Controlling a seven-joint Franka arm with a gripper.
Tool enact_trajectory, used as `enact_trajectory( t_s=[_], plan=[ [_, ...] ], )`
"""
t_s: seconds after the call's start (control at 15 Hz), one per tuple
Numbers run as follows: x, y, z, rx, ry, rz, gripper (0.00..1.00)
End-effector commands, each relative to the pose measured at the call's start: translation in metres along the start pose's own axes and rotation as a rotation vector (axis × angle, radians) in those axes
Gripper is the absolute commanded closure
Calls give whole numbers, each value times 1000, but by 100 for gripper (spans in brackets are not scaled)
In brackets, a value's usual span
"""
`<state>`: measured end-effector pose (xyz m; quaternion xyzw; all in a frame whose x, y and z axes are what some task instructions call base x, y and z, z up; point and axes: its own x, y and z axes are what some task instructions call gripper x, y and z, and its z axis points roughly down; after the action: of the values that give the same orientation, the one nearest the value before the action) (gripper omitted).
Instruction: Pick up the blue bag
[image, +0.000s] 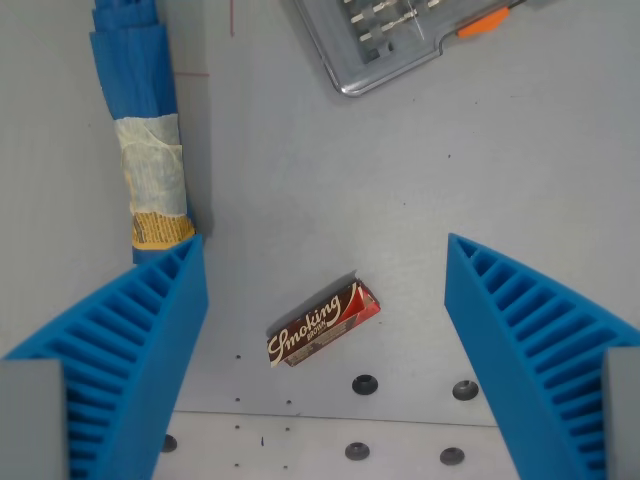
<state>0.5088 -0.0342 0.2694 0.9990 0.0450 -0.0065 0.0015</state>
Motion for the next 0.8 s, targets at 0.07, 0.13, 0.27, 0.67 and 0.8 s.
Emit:
enact_trajectory(
  t_s=[0.07, 0.13, 0.27, 0.67, 0.8],
  plan=[
    [0, 0, -1, 0, 3, 0, 0],
    [0, 0, -1, 0, 3, 0, 0],
    [0, 0, -1, 0, 4, -5, 0],
    [-2, -4, 11, 0, 43, -81, 0],
    [-4, -7, 19, -1, 70, -122, 0]
  ],
)
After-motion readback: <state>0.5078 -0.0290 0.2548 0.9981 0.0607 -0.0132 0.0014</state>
